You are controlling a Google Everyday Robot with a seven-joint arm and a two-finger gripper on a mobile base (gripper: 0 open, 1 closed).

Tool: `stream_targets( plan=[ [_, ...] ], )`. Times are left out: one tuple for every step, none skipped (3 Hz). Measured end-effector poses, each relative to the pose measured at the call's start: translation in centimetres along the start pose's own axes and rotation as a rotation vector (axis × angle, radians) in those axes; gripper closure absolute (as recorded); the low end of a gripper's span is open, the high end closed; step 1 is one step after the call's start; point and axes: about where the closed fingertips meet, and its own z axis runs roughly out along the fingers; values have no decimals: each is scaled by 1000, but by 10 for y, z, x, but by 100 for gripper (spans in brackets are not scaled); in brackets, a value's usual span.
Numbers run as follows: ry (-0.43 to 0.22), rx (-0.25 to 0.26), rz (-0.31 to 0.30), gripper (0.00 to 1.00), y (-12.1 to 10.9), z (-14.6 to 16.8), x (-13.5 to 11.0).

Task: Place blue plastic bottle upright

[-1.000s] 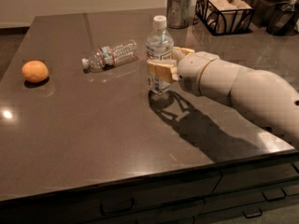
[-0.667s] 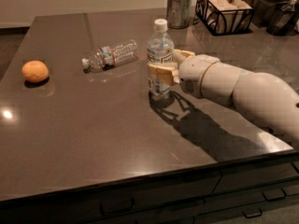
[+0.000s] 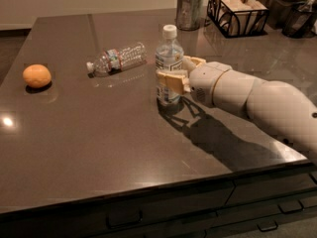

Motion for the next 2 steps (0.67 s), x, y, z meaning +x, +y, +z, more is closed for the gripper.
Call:
stream_targets(
  plan=[
    [0,4,0,29,-2,1,1],
    [1,6,-1,5,-3,2,1]
  ],
)
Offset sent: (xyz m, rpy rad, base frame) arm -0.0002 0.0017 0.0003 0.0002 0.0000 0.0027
